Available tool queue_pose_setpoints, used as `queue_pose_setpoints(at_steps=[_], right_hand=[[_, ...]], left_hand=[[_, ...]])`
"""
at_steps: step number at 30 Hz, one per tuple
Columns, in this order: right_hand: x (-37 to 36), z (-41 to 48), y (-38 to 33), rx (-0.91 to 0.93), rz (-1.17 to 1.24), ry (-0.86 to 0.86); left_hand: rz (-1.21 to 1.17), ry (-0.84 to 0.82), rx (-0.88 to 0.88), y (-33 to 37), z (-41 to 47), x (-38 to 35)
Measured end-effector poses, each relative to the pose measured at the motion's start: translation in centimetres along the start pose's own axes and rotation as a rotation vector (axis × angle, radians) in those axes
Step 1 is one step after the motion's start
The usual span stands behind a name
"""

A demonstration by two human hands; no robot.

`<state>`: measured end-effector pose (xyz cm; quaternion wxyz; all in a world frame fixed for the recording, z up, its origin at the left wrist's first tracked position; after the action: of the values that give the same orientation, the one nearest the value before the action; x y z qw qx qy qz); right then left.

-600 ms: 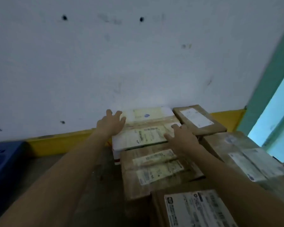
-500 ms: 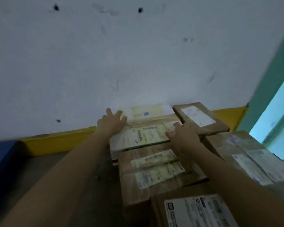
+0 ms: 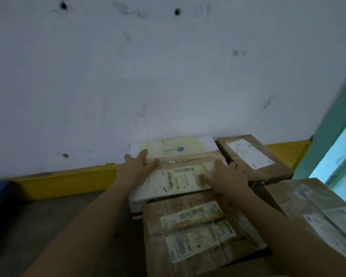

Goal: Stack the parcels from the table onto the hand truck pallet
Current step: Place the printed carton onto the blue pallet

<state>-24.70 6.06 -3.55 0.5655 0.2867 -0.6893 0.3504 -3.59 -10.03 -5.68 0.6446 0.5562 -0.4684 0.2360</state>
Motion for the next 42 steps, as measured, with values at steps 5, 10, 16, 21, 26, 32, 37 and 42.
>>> queue_pose_setpoints(at_steps=[5,10,16,21,26,32,37,42], right_hand=[[-0.3,-0.1,-0.3,0.049,0.139,-0.029],[0.4,-0.6,-1.3,0.109,0.287,0.049],[2.9,-1.8,-4.4,0.168,0.296,0.181],[5.5,-4.1,-7.9,0.259,0.285,0.292],[7.0,-7.2,-12.9,0.331,0.311,0.315],[6.3,-11.4,-19.9,0.378,0.348,0.262],[4.9,-15.7,-27.0,0.394,0.344,0.245],[3.2,-21.0,-34.4,0.403,0.352,0.256]], left_hand=[[-0.096,0.046,-0.004,0.2,-0.3,0.4],[-0.118,0.09,-0.001,-0.6,-1.1,2.8],[-0.043,0.165,0.03,-1.9,-2.4,8.4],[-0.102,0.215,0.057,-4.2,-5.2,12.7],[-0.14,0.263,0.098,-7.8,-8.4,17.5],[-0.142,0.317,0.142,-14.1,-12.0,22.6],[-0.159,0.378,0.169,-21.2,-15.1,26.9],[-0.182,0.405,0.161,-28.9,-18.0,31.1]])
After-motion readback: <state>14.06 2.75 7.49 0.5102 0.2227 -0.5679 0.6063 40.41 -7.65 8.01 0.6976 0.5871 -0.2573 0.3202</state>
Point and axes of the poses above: each hand's wrist, its own z-axis towards the middle knuckle, its own x-axis out of the back of the hand, y = z × x, the point moved 7 cm from there along z, towards the middle knuckle, and after that the axes turned 5 degrees about -z, right-handed, at the moved point
